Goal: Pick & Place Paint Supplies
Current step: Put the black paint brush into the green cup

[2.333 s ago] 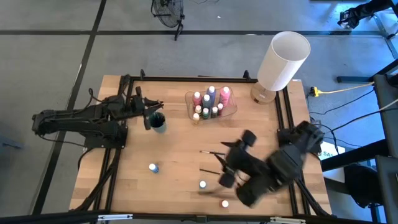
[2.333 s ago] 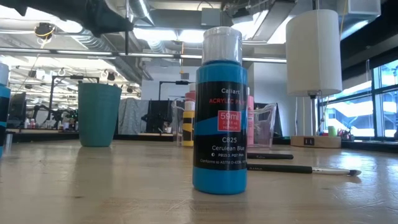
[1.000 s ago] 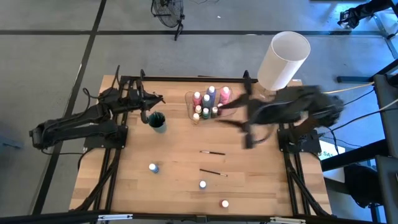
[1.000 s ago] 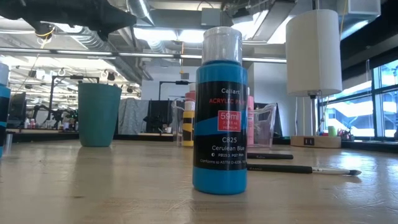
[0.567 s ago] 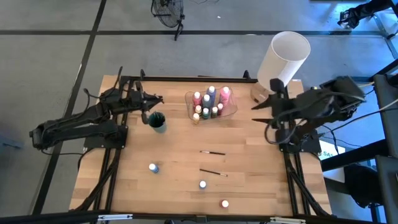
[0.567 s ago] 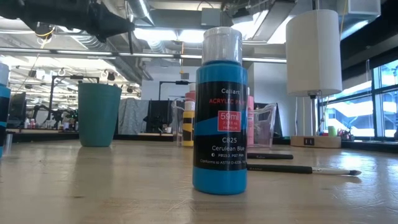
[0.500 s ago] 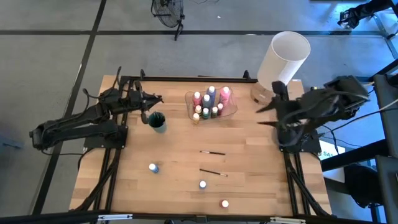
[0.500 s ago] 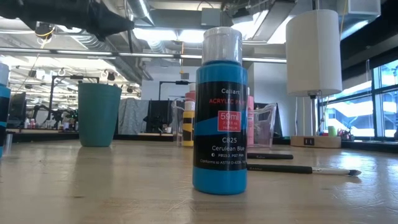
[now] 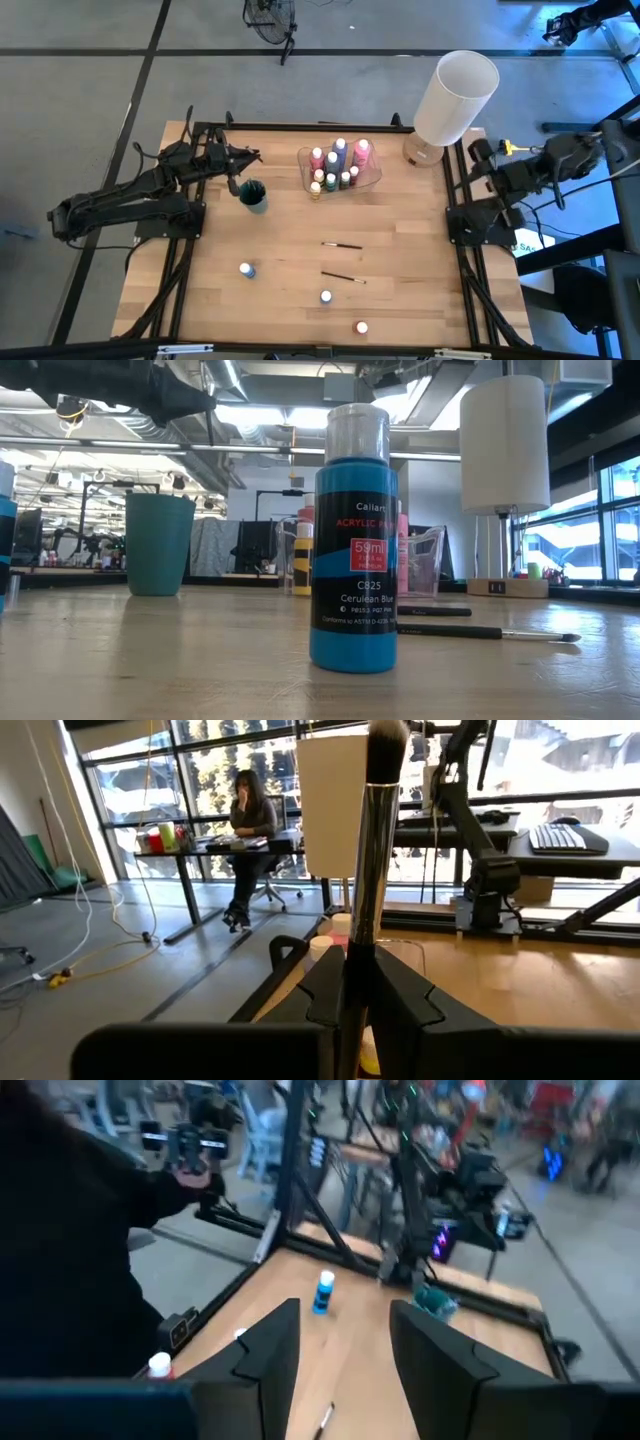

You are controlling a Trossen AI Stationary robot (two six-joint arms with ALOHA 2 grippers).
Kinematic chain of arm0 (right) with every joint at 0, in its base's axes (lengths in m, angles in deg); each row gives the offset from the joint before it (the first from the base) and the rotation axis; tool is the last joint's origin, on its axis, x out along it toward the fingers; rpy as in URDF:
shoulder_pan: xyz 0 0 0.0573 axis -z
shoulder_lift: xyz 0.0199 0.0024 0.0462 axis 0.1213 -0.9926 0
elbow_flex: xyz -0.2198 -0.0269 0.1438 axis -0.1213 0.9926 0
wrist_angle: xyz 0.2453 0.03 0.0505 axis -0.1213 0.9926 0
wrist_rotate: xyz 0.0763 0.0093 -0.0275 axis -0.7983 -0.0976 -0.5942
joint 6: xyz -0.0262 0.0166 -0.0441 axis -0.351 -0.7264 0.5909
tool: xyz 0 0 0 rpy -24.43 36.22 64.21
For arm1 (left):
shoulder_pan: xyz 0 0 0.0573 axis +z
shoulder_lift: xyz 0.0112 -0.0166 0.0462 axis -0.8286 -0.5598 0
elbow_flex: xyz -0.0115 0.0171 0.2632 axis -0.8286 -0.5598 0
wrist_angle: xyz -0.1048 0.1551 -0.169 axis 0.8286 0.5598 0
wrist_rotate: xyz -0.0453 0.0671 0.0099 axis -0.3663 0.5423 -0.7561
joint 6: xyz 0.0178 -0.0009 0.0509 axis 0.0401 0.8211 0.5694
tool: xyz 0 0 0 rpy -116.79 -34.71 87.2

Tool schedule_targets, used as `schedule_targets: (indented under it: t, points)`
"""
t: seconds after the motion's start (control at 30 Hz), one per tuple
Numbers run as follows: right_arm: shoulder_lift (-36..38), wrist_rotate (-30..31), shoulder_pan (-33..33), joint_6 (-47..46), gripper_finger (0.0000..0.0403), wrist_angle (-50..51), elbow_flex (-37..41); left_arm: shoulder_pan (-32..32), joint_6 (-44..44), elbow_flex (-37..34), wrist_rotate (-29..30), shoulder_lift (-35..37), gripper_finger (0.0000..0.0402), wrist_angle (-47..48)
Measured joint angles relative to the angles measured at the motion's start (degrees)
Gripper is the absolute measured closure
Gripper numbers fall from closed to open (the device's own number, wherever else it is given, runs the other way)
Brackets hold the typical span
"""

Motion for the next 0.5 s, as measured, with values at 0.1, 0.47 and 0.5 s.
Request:
schedule_targets:
  t: [0.1, 0.47, 0.5]
  points:
    - [7.0, -0.1, 0.0, 1.5, 0.0245, -9.0, 12.2, 0.0, -0.3, 0.0, 0.0, 0.0, 0.0379, 0.0]
    - [13.7, -1.9, 0.0, 7.8, 0.0245, -48.9, 46.6, -3.0, -7.6, 0.0, -0.4, -0.6, 0.0379, 0.1]
    - [13.3, -2.7, 0.0, 8.7, 0.0245, -51.1, 48.4, -4.0, -7.4, 0.0, -0.4, -0.8, 0.0379, 0.0]
